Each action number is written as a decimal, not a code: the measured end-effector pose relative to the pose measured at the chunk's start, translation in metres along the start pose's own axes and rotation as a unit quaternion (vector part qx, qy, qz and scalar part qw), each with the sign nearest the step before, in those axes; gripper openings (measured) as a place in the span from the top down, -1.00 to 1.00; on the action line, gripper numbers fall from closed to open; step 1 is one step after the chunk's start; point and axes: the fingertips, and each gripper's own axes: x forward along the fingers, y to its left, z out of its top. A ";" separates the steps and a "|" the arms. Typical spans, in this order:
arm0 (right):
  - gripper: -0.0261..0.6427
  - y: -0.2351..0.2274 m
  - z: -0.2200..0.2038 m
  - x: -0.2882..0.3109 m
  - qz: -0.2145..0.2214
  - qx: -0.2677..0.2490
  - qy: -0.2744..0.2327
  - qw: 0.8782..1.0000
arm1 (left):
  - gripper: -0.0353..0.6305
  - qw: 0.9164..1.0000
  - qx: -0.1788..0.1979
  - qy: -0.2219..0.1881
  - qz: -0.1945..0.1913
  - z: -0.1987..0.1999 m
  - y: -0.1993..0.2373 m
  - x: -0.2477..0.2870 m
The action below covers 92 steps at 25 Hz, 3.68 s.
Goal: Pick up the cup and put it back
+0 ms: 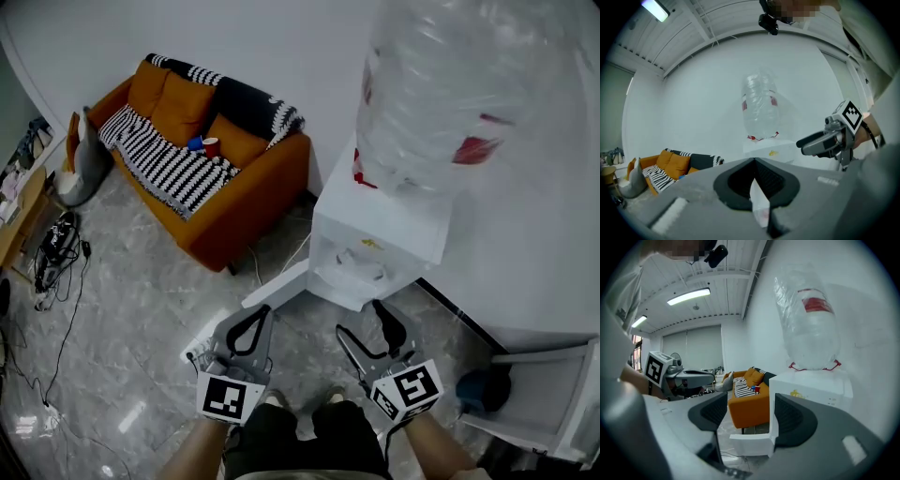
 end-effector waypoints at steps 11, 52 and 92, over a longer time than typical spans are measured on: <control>-0.03 -0.024 -0.149 0.050 -0.012 -0.006 -0.015 1.000 | 0.89 0.999 0.017 -0.021 -0.021 -0.146 -0.007 0.041; -0.15 -0.189 -0.507 0.238 -0.074 -0.072 0.020 0.995 | 0.89 0.995 0.025 -0.075 -0.056 -0.443 -0.004 0.208; -0.09 -0.266 -0.627 0.316 -0.157 -0.013 0.039 0.987 | 0.89 0.998 0.016 -0.006 -0.052 -0.581 -0.021 0.305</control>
